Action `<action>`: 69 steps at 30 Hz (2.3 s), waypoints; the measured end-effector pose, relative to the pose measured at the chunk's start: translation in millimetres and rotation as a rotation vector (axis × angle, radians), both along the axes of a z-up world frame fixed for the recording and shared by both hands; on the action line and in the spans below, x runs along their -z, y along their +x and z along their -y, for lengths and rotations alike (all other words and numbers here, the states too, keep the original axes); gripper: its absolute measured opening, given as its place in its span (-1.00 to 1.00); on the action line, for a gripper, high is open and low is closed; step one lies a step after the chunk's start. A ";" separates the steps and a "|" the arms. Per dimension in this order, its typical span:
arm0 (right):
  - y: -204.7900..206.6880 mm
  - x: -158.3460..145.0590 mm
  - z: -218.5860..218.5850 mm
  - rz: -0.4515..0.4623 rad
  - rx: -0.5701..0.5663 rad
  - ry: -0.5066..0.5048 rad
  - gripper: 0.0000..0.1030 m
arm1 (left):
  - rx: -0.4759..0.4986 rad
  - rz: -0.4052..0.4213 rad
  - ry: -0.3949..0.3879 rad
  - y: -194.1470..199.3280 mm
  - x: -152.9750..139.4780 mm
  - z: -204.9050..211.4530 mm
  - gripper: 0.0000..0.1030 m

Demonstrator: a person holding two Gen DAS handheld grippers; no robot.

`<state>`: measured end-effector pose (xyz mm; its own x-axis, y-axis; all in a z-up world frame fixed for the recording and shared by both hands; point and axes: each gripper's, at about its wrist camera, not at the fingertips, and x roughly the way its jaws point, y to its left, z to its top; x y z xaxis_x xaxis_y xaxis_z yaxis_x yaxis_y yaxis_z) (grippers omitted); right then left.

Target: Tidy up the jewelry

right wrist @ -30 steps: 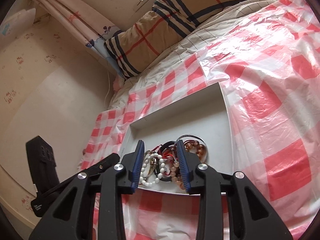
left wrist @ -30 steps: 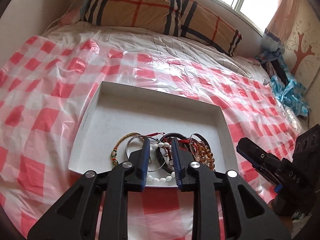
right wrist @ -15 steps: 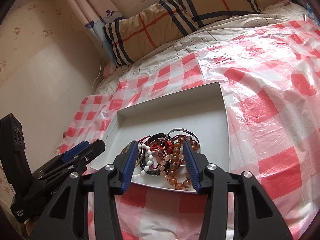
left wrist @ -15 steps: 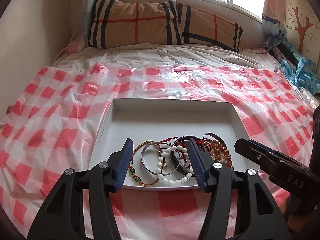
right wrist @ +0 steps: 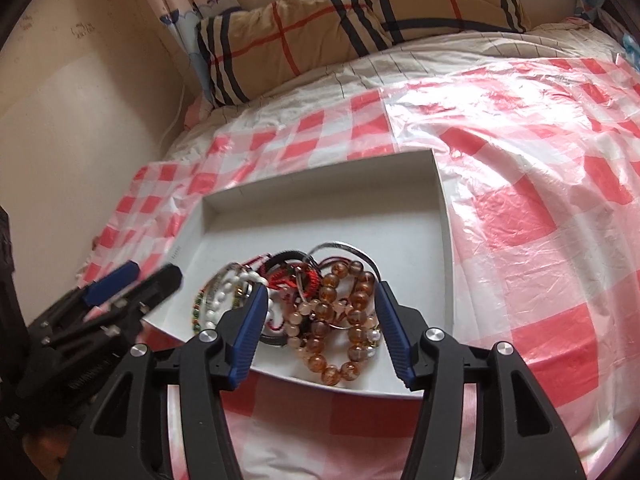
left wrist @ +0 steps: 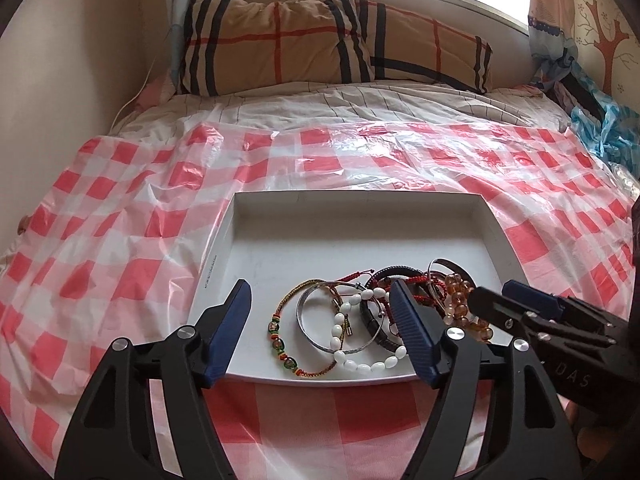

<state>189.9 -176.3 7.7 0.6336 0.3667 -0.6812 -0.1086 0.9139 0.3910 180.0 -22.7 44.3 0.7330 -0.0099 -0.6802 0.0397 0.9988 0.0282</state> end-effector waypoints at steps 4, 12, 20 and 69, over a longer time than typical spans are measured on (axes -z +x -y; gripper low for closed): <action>15.9 15.9 -7.7 -0.042 -0.017 -0.079 0.06 | -0.016 -0.021 -0.017 4.4 6.4 -6.8 0.32; 20.3 21.1 -31.1 -0.013 -0.084 -0.246 0.04 | 0.009 -0.052 0.002 11.2 16.5 -1.1 0.34; 22.4 21.9 -30.5 -0.040 -0.085 -0.269 0.27 | 0.004 -0.104 0.005 22.7 32.5 -3.5 0.34; 29.2 19.8 -43.2 -0.062 -0.204 -0.139 0.29 | 0.021 -0.174 -0.224 23.8 25.3 -38.3 -0.87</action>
<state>219.1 -133.1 -12.1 0.5113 0.3829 -0.7694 -0.2757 0.9210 0.2751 203.8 15.6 19.0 0.6036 -0.1887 -0.7747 0.0458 0.9782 -0.2026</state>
